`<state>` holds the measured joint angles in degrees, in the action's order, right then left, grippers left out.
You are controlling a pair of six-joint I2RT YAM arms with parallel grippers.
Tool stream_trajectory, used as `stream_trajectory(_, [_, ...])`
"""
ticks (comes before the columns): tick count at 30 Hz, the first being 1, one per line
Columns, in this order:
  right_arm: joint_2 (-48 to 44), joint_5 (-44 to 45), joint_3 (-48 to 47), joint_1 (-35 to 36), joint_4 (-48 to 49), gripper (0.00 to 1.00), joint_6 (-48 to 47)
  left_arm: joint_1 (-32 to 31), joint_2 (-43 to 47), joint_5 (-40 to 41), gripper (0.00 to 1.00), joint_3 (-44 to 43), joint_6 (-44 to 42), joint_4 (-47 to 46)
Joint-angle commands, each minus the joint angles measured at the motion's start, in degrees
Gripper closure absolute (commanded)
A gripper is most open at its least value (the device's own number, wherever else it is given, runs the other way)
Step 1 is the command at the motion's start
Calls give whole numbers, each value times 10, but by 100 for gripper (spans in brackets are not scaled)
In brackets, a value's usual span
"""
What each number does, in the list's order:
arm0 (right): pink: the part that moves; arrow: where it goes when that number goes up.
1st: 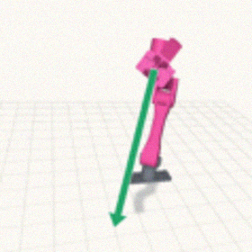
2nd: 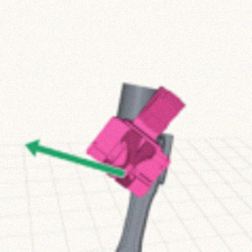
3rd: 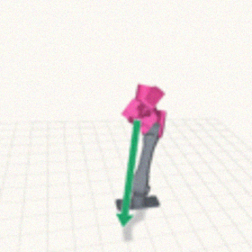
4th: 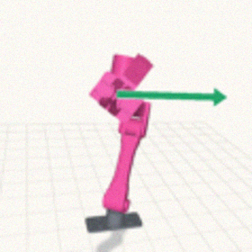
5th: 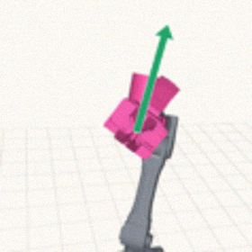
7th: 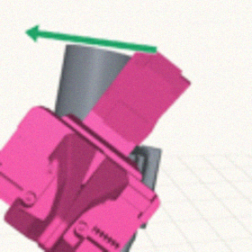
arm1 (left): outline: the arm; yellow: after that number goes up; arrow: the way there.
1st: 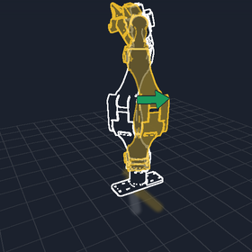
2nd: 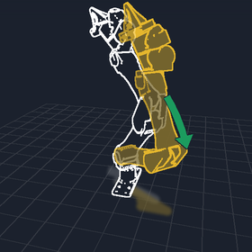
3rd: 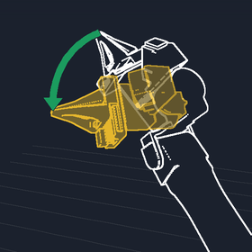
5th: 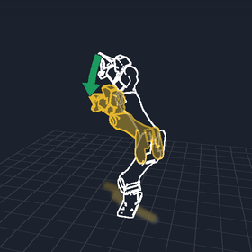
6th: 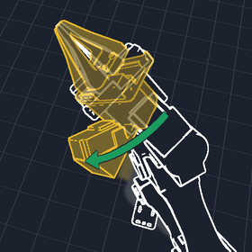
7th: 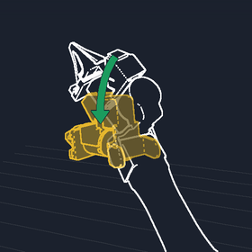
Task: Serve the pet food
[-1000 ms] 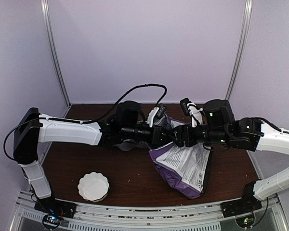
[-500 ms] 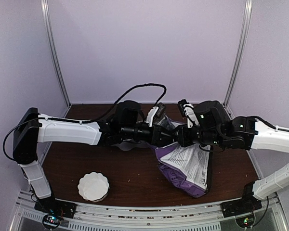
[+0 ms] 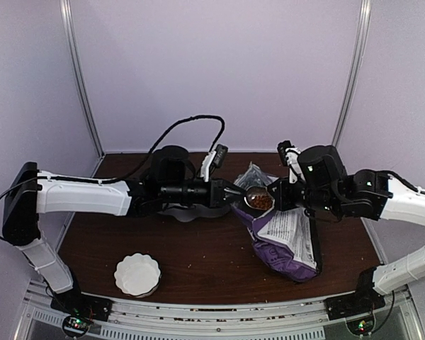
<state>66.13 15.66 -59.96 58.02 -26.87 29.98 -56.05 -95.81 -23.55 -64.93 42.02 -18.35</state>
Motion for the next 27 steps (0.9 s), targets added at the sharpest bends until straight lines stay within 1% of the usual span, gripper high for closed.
stream_trajectory(1, [-28,39,22,-10,-13,100,-4,9,51,-10,100,26,49,-127])
stream_trajectory(8, [-46,37,34,-16,-9,100,0,21,82,1,100,59,82,-128])
stream_trajectory(18, [-58,40,39,-20,-2,100,5,43,110,-20,100,91,125,-146])
stream_trajectory(23, [-61,41,38,-22,0,100,8,51,112,-47,100,104,170,-194])
stream_trajectory(27, [-63,42,38,-23,0,100,9,53,114,-62,100,109,187,-217])
